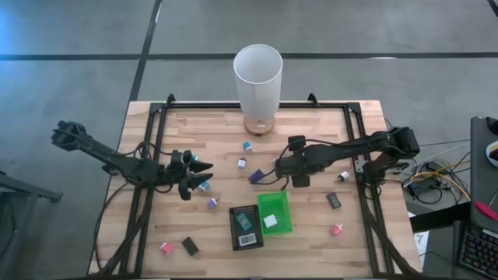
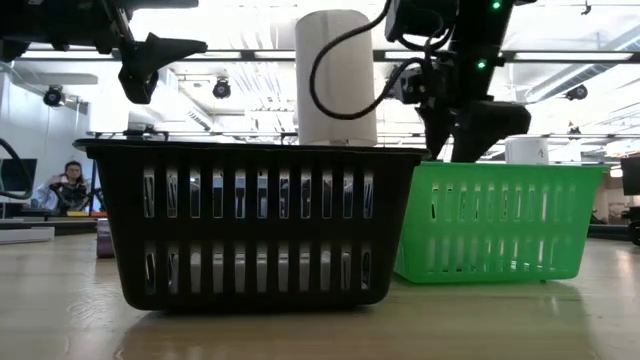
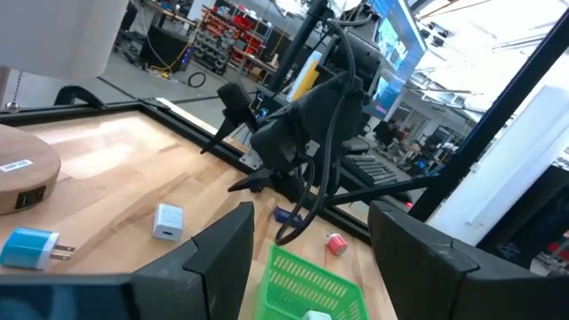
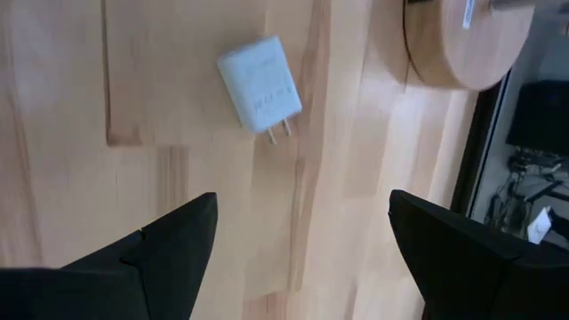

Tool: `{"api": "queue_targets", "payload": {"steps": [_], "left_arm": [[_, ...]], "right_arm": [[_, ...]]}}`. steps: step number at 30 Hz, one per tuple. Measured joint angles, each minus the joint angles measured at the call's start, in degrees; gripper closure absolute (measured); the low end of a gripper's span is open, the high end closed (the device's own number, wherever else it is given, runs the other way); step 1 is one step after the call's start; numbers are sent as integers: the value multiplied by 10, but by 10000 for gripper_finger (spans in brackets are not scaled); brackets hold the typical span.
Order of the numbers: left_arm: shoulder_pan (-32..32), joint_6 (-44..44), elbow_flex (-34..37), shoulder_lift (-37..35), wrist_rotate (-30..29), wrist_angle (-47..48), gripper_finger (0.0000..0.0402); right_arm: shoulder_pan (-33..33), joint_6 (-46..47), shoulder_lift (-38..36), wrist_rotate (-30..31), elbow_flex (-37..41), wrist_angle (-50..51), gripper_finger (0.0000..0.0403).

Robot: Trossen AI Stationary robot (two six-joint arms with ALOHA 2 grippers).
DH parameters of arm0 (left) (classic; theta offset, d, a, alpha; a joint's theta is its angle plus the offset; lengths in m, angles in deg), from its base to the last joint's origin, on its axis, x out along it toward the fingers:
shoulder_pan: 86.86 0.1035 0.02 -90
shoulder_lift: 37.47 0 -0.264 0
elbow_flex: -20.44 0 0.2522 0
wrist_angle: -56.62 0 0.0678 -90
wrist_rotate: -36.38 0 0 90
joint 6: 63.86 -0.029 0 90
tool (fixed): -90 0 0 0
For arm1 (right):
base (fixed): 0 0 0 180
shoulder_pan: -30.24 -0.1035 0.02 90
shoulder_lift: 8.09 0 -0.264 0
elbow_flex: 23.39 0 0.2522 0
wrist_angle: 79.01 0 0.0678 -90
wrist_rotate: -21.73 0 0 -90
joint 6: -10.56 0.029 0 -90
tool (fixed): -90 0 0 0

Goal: Pick & Place Office items
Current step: Put the white charger adapter into the green bin

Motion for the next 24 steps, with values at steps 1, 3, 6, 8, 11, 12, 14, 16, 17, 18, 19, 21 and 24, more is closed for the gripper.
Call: {"api": "queue_targets", "payload": {"steps": [1, 3, 6, 8, 11, 12, 14, 16, 17, 18, 19, 21, 24], "left_arm": [[0, 0, 0, 0, 0, 0, 174], [0, 0, 0, 0, 1, 0, 174], [0, 0, 0, 0, 2, 0, 174], [0, 0, 0, 0, 2, 0, 174], [0, 0, 0, 0, 2, 0, 174], [0, 0, 0, 0, 2, 0, 174], [0, 0, 0, 0, 2, 0, 174], [0, 0, 0, 0, 2, 0, 174], [0, 0, 0, 0, 2, 0, 174], [0, 0, 0, 0, 2, 0, 174], [0, 0, 0, 0, 2, 0, 174], [0, 0, 0, 0, 2, 0, 174], [0, 0, 0, 0, 2, 0, 174]], "right_arm": [[0, 5, -5, 0, 0, 4, 78], [0, 20, -14, 0, 3, 15, 78], [0, 42, -33, 0, 9, 24, 78], [0, 44, -47, 0, 13, 23, 78], [2, 55, -61, 1, 14, 17, 78], [3, 61, -66, 1, 14, 17, 78], [3, 67, -75, 2, 14, 18, 78], [3, 70, -83, 2, 14, 18, 78], [2, 74, -85, 2, 14, 17, 78], [2, 77, -88, 2, 14, 17, 78], [2, 80, -91, 2, 14, 17, 78], [3, 83, -94, 2, 14, 17, 78], [3, 90, -94, 2, 14, 17, 78]]}}
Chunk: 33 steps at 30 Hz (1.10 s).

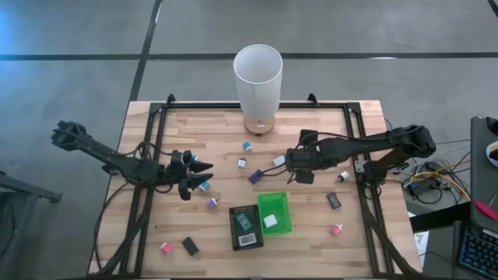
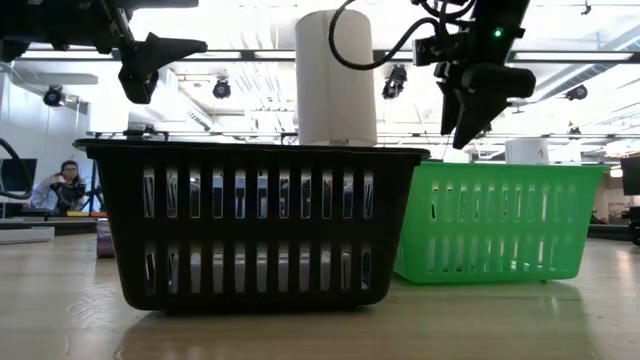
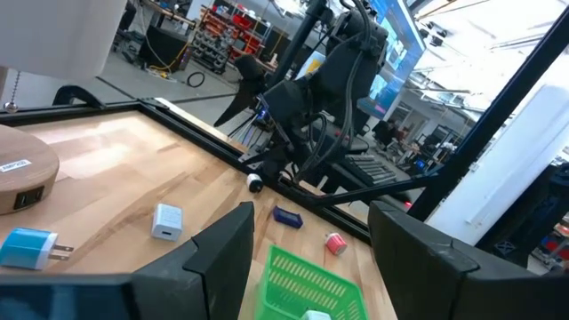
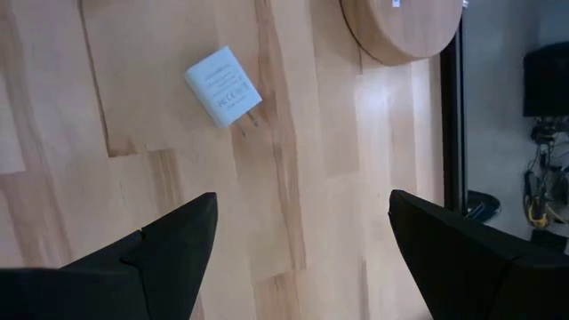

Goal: Pick & Place Office items
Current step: Put the white charger adapter into the green bin

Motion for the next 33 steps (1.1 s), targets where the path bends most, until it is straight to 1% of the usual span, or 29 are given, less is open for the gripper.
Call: {"api": "queue_targets", "payload": {"steps": [19, 24, 33], "left_arm": [[0, 0, 0, 0, 0, 0, 174], [0, -36, 0, 0, -5, 0, 174], [1, -36, 0, 0, -4, 0, 174]], "right_arm": [[0, 28, 4, -1, 0, -1, 78], [0, 44, 4, -1, 0, -1, 78], [0, 53, 4, -1, 0, 0, 78]]}}
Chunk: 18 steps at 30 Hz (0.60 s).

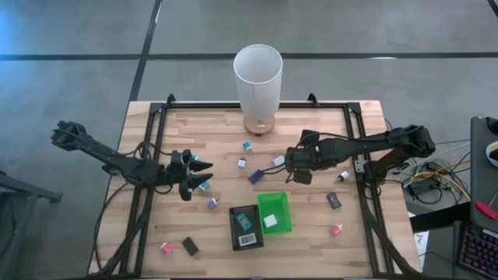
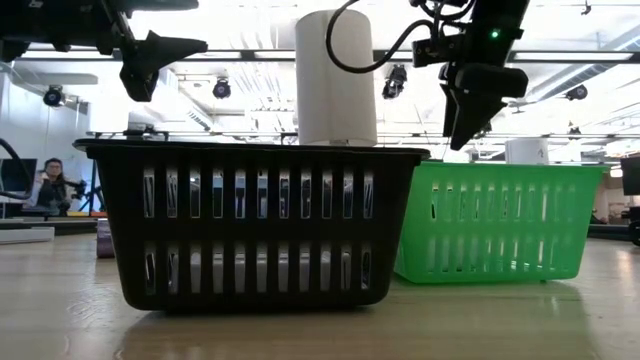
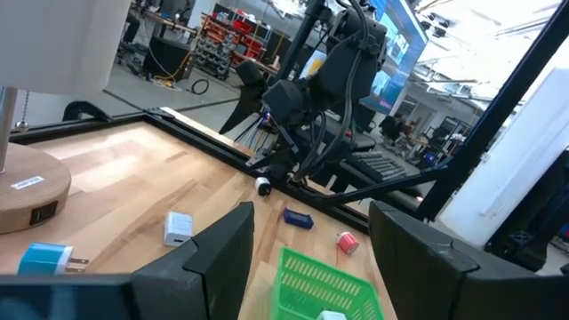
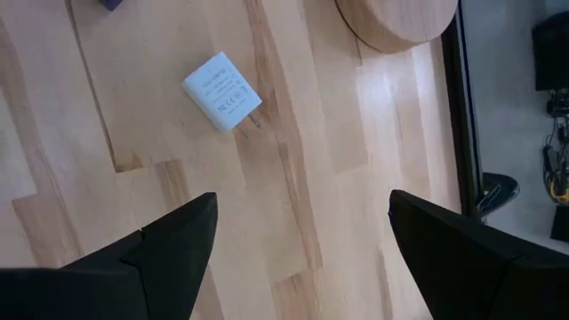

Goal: Pick & Place Office items
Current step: Put the white charger adapter into the green bin

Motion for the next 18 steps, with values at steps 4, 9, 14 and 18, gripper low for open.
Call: {"api": "queue_targets", "payload": {"steps": [4, 9, 14, 18], "left_arm": [[0, 2, 0, 0, 0, -1, 174], [0, 1, 0, 0, 0, -4, 174], [0, 1, 0, 0, 5, -4, 174], [0, 1, 0, -2, 6, -4, 174]], "right_arm": [[0, 1, 0, 0, 0, 0, 78], [0, -26, 1, -35, 17, -55, 78], [0, -112, 1, -72, 61, -174, 78], [8, -162, 2, -71, 84, -197, 78]]}}
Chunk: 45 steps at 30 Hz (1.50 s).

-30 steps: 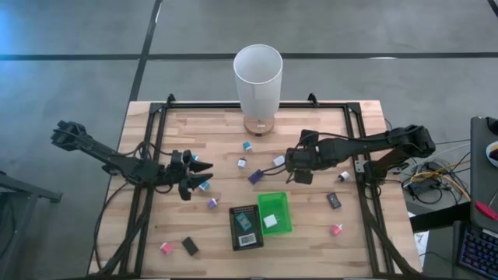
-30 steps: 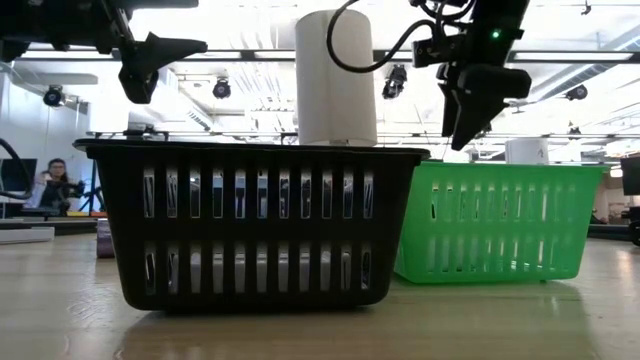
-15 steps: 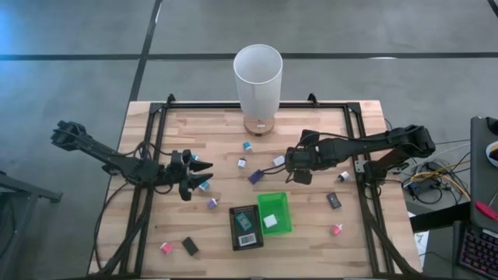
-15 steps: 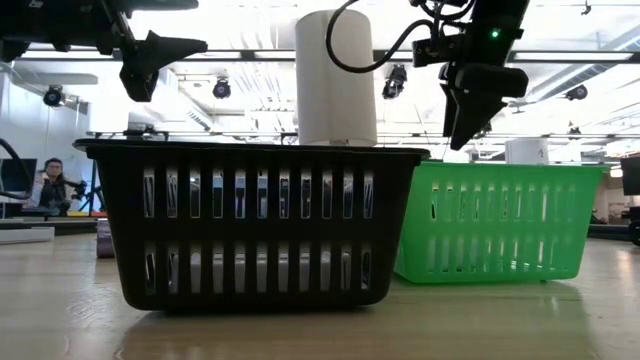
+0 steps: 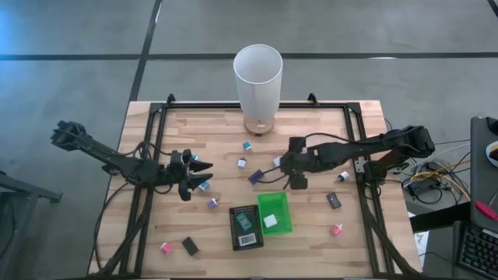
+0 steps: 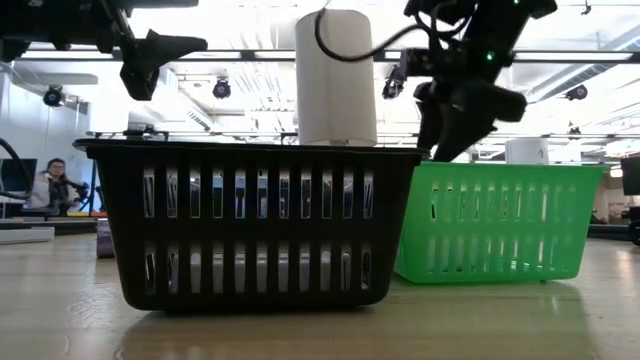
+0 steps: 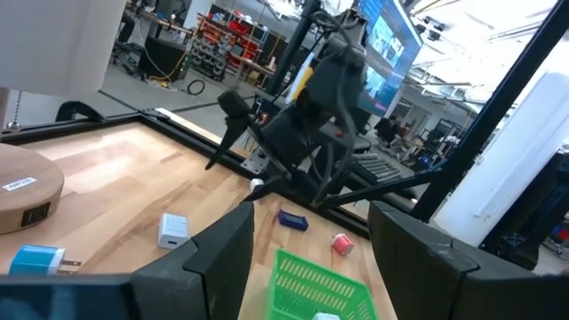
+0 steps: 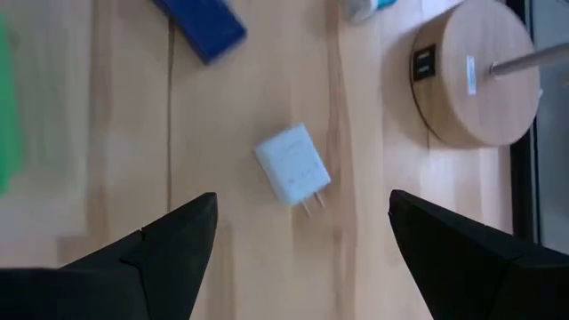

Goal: Pick & Place Office items
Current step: Put the white charger adapter into the green bin

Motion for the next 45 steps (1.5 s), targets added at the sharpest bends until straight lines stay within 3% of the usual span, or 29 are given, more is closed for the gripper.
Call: {"api": "queue_targets", "payload": {"steps": [9, 17, 30, 37, 41, 45], "left_arm": [[0, -2, 0, -1, 0, 0, 174], [0, -1, 0, -1, -2, 0, 174], [0, 9, 0, -1, -1, 5, 174], [-1, 21, 0, -1, 14, 12, 174], [-1, 28, 0, -1, 18, 13, 174], [-1, 38, 0, -1, 20, 13, 174]], "right_arm": [[66, -105, 7, -54, 20, -14, 78], [117, -182, 64, -112, 1, -11, 78], [120, -218, 246, -131, -134, 70, 78], [121, -214, 298, -155, -180, 101, 80], [121, -180, 304, -159, -196, 105, 118], [119, -149, 299, -158, -202, 96, 216]]}}
